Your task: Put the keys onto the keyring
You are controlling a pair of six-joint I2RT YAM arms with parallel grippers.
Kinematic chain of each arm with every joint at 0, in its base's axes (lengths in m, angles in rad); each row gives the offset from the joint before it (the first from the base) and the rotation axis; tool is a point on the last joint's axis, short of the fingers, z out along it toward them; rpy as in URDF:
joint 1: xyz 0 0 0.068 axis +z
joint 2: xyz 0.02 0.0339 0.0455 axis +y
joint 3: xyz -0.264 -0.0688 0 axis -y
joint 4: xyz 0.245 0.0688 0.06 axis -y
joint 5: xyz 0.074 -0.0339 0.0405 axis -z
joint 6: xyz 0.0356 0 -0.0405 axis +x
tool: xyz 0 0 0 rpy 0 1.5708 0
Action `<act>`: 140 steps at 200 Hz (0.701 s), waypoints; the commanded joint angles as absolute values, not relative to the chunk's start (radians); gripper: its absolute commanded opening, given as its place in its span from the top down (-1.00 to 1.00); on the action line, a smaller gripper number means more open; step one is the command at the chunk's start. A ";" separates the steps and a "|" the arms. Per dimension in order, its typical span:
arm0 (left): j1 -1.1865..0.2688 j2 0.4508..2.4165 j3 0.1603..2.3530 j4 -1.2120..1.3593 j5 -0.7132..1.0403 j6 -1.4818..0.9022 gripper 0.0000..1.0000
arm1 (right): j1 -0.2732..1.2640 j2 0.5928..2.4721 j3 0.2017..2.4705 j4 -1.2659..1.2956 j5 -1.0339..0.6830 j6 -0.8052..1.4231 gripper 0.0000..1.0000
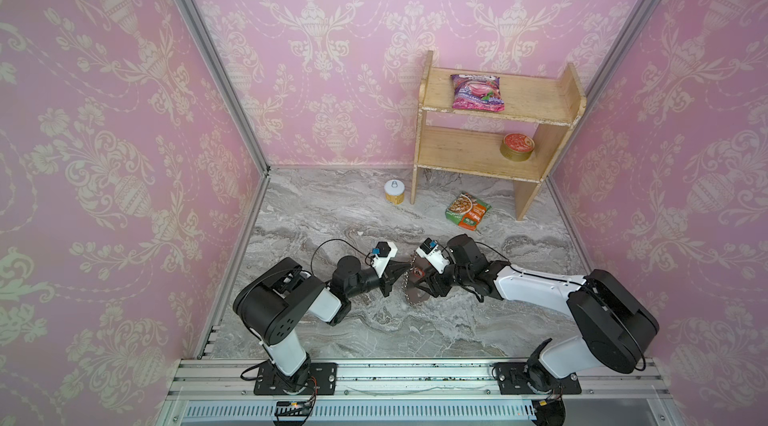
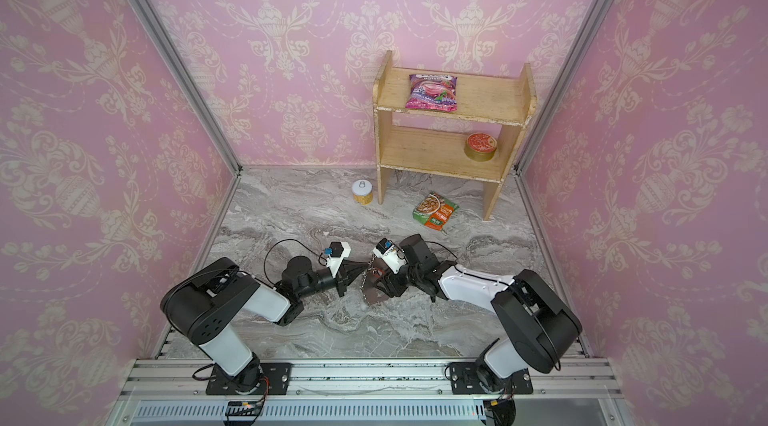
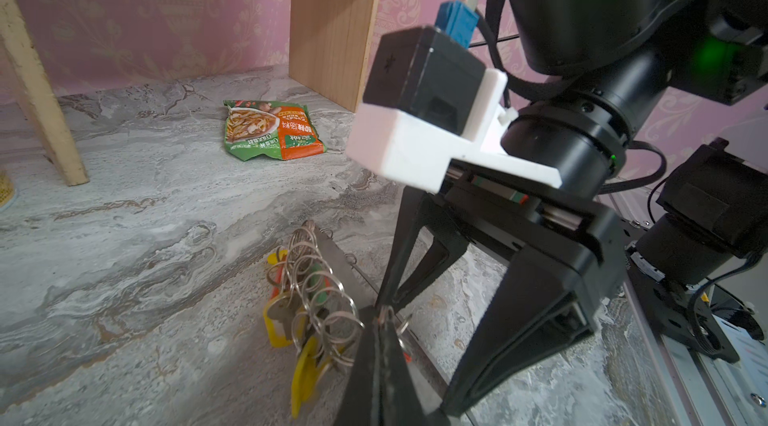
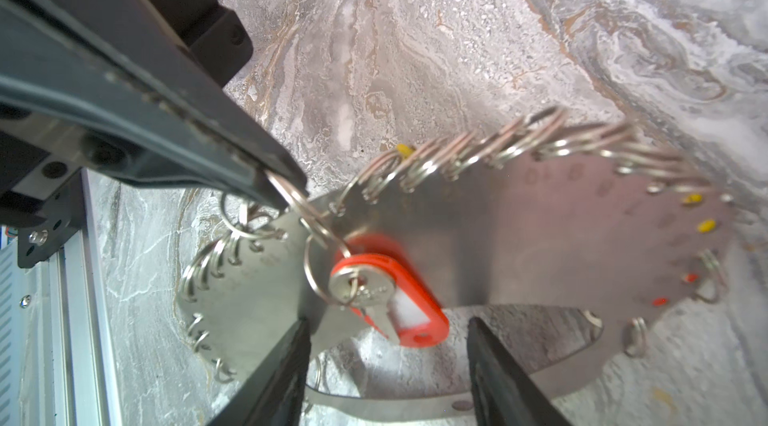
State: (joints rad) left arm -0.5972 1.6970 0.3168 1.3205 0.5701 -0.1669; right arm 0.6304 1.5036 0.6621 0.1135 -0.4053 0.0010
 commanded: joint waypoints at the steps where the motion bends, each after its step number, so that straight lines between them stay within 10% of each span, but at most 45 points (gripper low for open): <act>1: -0.615 1.680 0.318 1.388 0.637 -0.168 1.00 | 0.629 1.533 0.680 0.159 -0.399 -0.022 -0.22; 91: -0.614 1.676 0.314 1.386 0.637 -0.165 1.00 | 0.579 1.569 0.719 0.123 -0.549 -0.023 0.67; 140: -0.615 1.678 0.313 1.386 0.640 -0.165 1.00 | 0.571 1.464 0.692 0.068 -0.441 -0.005 0.77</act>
State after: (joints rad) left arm -0.5968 1.6966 0.3130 1.3315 0.5743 -0.1669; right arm 0.5755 1.5158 0.7021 0.0952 -0.5171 -0.0223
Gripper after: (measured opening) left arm 0.044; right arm 0.188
